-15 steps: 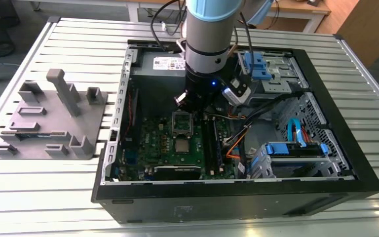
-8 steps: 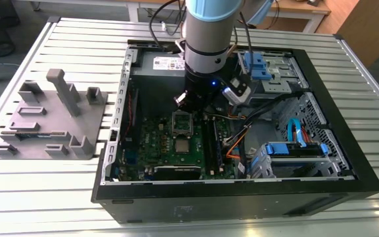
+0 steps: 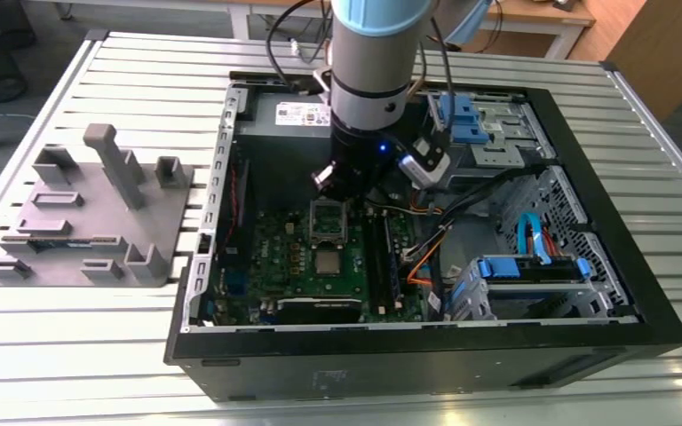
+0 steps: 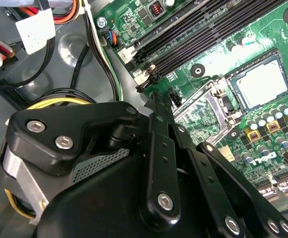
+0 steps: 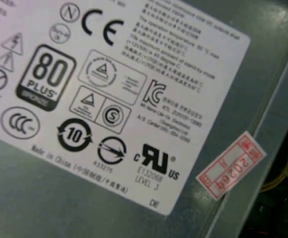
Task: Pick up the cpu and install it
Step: 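Close the cpu cover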
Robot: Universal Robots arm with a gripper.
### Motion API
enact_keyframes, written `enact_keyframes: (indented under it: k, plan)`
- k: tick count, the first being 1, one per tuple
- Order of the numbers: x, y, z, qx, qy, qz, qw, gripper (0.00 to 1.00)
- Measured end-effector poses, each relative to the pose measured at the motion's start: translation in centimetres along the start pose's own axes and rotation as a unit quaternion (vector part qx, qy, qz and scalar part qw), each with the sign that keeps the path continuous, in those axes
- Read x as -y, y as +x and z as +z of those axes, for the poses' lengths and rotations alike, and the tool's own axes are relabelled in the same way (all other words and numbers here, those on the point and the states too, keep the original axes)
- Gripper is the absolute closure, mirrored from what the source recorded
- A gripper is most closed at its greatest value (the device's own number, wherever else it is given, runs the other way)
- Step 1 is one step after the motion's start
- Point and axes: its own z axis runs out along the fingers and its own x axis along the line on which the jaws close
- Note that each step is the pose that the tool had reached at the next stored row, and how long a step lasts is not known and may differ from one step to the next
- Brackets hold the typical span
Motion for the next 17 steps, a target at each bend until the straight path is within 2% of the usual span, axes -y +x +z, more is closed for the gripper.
enact_keyframes:
  k: [3, 17]
  plan:
    - [0.09, 0.11, -0.19, 0.0025, -0.0010, -0.003, 1.0000, 0.89]
    - [0.43, 0.33, -0.69, 0.0029, -0.0012, -0.010, 0.9999, 0.89]
